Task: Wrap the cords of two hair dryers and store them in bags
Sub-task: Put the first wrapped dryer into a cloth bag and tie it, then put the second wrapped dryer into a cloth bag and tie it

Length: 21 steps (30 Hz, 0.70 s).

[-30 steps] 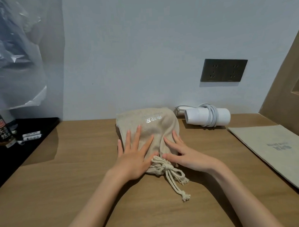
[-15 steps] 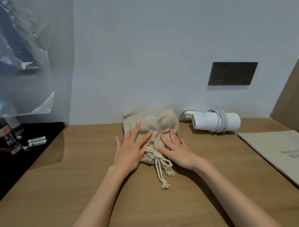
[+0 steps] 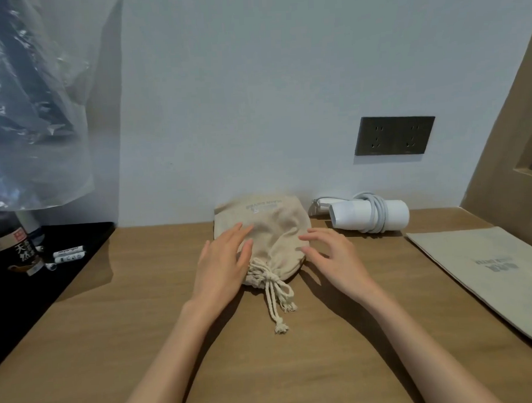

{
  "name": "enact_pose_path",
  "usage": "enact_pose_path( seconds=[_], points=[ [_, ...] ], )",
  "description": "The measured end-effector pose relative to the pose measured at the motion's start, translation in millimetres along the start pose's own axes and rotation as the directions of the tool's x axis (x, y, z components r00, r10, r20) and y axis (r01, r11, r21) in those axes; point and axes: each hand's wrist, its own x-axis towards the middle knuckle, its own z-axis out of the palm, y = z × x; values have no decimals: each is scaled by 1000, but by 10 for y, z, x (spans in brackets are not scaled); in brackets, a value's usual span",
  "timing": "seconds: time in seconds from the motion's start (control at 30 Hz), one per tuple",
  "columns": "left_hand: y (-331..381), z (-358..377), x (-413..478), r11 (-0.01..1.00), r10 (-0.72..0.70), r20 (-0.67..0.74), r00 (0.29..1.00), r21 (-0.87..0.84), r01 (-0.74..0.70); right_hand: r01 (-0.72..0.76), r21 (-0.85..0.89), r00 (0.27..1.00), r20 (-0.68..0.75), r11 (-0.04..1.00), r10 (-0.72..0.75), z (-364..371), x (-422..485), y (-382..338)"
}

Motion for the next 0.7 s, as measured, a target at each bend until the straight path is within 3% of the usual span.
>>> enact_pose_path(
  seconds=[0.1,0.27,0.37,0.5,0.57,0.7],
  points=[
    [182,20,-88,999,54,-26,998,-1,-54,-26,-45,992,-123,999,20,-219,-122,90],
    [397,108,-195,998,19,62,998,57,-23,-200,-295,974,-165,934,156,-664,-374,428],
    [499,168,-198,991,57,134,989,116,-73,-338,-487,940,-133,806,314,-920,-523,683],
    [609,269,-180,978,91,169,981,169,-120,-529,-566,811,-116,633,574,-1136,-747,921],
    [660,318,-184,972,107,179,978,188,-141,-540,-548,813,-142,639,565,-1172,-821,958],
    [766,396,-197,950,166,150,975,240,-198,-445,-553,888,-171,704,426,-1212,-929,859]
  ],
)
